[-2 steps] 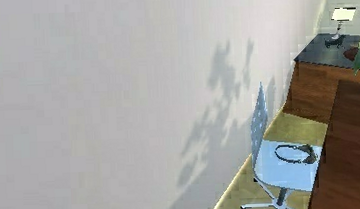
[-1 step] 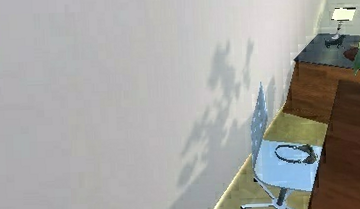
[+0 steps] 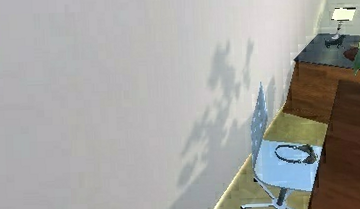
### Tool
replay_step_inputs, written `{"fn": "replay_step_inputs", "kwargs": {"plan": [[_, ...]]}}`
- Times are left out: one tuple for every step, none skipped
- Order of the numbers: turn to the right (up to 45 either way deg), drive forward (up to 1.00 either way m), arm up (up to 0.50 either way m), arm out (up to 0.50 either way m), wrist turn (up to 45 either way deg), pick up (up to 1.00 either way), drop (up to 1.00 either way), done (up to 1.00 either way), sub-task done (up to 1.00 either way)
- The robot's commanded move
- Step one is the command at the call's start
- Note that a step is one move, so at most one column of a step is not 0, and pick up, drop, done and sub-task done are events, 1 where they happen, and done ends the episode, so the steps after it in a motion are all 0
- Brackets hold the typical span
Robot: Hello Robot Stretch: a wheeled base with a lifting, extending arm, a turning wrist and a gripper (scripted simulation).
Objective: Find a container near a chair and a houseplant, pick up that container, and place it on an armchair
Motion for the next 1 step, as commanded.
{"fn": "replay_step_inputs", "kwargs": {"plan": [[0.0,0.0,0.22,0.0,0.0,0.0,0.0,0.0,0.0]]}}
